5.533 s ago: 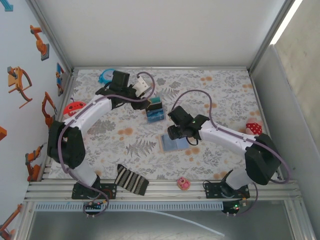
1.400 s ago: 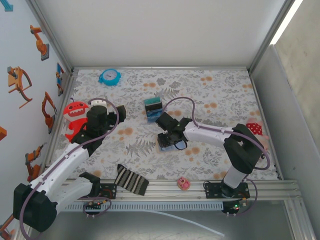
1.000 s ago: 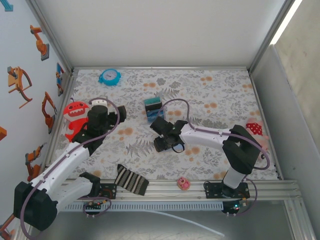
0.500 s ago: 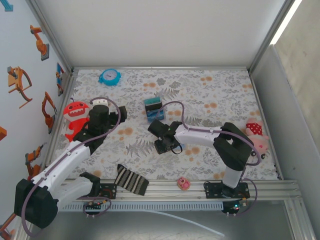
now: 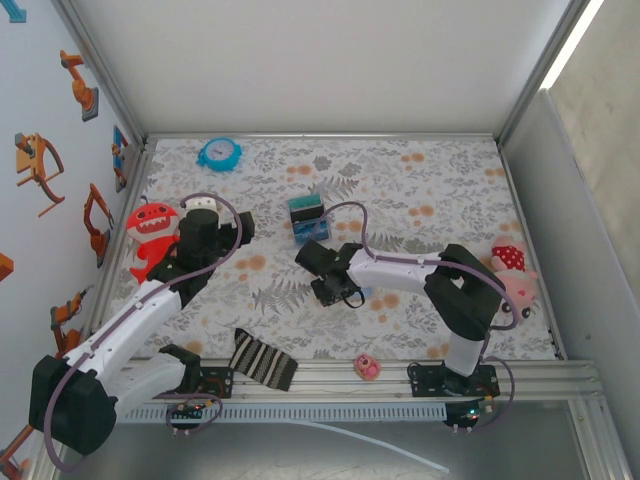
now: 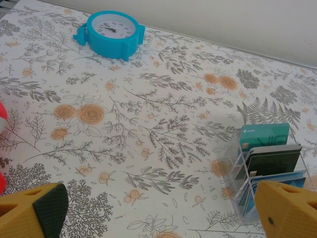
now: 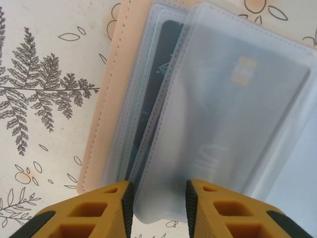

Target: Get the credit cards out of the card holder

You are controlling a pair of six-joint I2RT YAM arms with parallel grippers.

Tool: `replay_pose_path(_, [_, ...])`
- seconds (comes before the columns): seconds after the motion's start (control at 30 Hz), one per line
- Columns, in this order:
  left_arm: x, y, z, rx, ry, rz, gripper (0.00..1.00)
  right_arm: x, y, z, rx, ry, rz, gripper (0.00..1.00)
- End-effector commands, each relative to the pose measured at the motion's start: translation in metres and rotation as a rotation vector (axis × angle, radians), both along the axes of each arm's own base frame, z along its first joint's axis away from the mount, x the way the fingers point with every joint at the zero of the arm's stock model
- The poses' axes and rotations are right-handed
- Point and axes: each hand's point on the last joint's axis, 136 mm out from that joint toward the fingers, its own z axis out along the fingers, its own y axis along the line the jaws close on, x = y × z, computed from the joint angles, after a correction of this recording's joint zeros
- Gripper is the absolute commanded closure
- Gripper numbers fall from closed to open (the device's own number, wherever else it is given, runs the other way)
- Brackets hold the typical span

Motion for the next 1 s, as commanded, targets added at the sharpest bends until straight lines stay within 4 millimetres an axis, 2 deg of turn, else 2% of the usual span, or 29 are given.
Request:
replay_pose_path(0.0, [0.004, -0.006, 0.017, -0.035, -0.034, -0.009, 0.03, 0.005, -0.003, 0.006, -0.029, -0.031, -0.009, 0.74])
replay_pose_path(0.33, [0.002, -0.006, 0.024, -0.039, -0.046, -0.017, 0.03, 0.011, -0.007, 0.029, -0.007, -0.1, -0.019, 0.92])
replay_pose_path(0.73, [0.0, -0.013, 0.027, -0.032, -0.059, -0.047, 0.03, 0.016, -0.029, 0.046, -0.03, -0.168, -0.065, 0.93])
replay_pose_path(0.97, [-0.002, -0.025, 0.027, -0.003, -0.07, -0.083, 0.03, 0.016, -0.045, 0.042, -0.053, -0.167, -0.109, 0.9])
